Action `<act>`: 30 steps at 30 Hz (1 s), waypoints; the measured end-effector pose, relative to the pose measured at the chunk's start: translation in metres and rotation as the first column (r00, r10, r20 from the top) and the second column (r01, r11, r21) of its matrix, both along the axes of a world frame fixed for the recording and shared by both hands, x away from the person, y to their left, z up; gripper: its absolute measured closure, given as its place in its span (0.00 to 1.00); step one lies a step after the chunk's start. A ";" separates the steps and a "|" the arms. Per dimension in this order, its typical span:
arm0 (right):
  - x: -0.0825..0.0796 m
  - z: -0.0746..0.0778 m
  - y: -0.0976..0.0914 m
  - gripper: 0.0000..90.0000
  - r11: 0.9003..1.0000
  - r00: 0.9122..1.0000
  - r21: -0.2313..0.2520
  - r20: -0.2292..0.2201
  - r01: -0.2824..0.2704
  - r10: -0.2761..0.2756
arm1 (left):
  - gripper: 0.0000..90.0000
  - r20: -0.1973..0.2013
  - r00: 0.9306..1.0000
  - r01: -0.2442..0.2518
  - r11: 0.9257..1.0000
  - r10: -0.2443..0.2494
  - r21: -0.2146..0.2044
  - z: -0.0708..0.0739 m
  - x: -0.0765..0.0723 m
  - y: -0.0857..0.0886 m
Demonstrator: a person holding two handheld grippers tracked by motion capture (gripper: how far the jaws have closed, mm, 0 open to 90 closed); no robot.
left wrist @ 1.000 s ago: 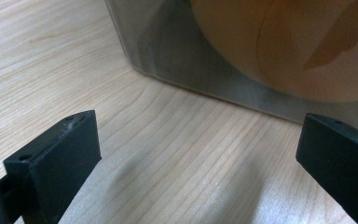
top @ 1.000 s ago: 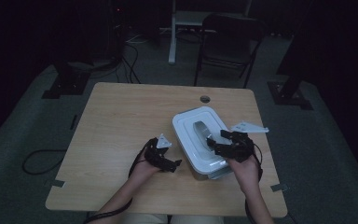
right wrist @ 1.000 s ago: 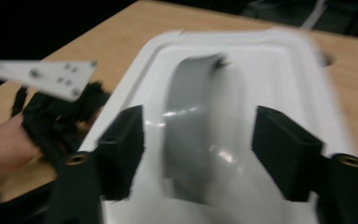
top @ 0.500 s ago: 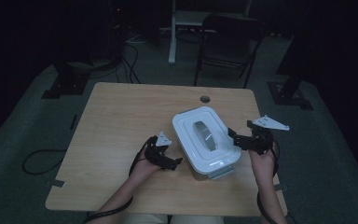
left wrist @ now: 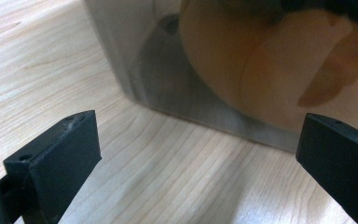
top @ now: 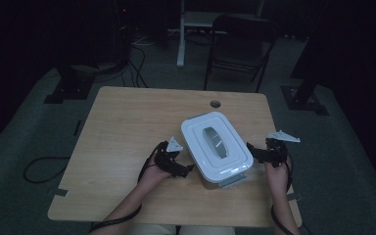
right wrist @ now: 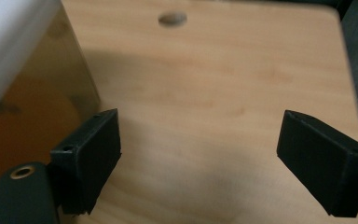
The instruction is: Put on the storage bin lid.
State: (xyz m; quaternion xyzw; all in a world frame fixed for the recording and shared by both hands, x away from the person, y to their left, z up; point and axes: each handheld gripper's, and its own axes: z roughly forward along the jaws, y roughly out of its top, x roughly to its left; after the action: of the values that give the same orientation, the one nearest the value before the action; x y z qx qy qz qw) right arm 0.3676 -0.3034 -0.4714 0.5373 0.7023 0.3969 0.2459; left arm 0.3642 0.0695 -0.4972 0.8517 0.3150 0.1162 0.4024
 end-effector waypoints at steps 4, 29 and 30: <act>-0.001 -0.020 0.003 0.15 1.000 0.999 0.008 -0.034 -0.027 0.027 | 0.00 0.001 1.000 0.002 1.000 -0.002 0.014 0.001 0.002 0.000; -0.035 -0.039 0.049 0.20 0.984 0.983 0.032 -0.038 -0.178 0.179 | 0.00 0.020 0.999 -0.033 0.999 0.032 0.042 0.005 0.003 0.028; -0.036 -0.039 0.052 0.20 0.984 0.983 0.022 -0.033 -0.179 0.180 | 0.00 0.022 0.999 -0.037 0.998 0.036 0.049 0.005 0.003 0.031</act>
State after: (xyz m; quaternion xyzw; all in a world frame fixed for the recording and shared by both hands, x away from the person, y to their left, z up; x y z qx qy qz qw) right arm 0.3315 -0.2511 -0.5104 0.4811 0.7483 0.4147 0.1915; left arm 0.3674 0.1006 -0.4917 0.8541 0.3234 0.1401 0.3825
